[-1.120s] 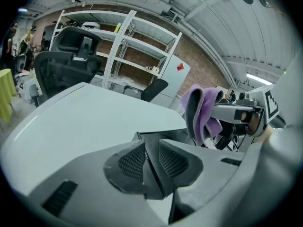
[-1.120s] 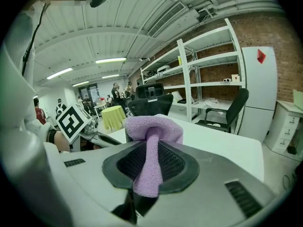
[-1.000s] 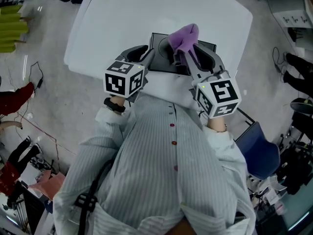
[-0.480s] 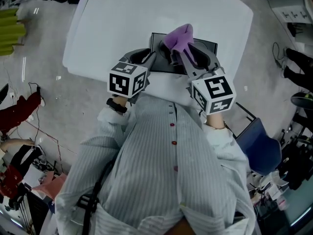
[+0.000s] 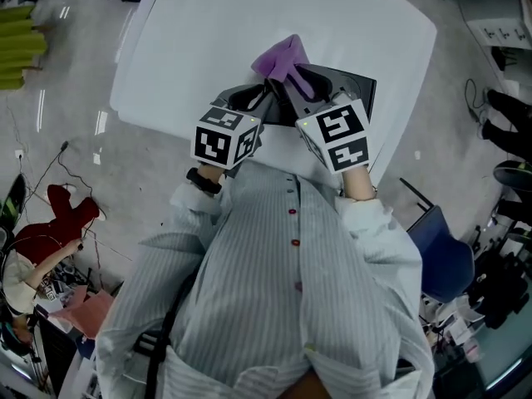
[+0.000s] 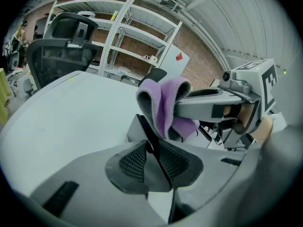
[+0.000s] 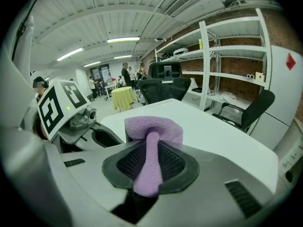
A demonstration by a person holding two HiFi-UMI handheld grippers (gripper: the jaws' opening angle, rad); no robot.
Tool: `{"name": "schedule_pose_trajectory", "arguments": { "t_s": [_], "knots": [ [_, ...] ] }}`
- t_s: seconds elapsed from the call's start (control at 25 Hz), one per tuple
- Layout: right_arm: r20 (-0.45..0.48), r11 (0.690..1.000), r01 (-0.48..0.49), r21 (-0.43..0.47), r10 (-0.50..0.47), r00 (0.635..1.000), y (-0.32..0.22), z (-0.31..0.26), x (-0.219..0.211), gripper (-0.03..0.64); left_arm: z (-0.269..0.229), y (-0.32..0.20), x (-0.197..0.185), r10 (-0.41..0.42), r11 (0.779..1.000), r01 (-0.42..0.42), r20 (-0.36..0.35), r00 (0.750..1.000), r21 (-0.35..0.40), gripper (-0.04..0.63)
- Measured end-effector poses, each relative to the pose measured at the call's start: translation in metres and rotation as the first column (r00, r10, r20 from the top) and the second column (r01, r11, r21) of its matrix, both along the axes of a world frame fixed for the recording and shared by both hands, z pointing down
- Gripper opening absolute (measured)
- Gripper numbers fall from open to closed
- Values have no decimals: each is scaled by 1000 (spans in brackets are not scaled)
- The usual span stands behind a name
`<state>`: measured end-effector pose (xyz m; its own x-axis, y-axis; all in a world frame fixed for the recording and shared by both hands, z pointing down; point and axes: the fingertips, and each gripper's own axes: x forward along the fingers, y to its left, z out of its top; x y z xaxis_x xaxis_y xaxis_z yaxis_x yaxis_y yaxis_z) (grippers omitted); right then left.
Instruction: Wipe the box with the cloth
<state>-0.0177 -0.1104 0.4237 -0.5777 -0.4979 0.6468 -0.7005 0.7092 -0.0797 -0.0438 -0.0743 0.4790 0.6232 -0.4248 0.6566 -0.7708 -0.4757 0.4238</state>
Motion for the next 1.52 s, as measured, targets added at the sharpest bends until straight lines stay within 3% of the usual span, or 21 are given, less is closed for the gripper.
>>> {"name": "schedule_pose_trajectory", "arguments": {
  "t_s": [0.32, 0.56, 0.84, 1.52],
  "knots": [
    [-105, 993, 76, -86, -85, 991, -4, 36, -16, 72, 1, 0, -1, -12, 1000, 12, -5, 1000, -3, 69],
    [-101, 981, 68, -181, -87, 991, -7, 46, -18, 71, 0, 0, -2, -8, 1000, 8, -4, 1000, -4, 69],
    [-131, 982, 66, -175, -89, 987, -6, 49, -16, 68, 3, 0, -5, -17, 1000, 17, -6, 1000, -9, 69],
    [-175, 984, -2, -177, -29, 984, 2, 50, 35, 67, 0, 0, -5, -49, 999, 49, 2, 999, -6, 69]
  ]
}}
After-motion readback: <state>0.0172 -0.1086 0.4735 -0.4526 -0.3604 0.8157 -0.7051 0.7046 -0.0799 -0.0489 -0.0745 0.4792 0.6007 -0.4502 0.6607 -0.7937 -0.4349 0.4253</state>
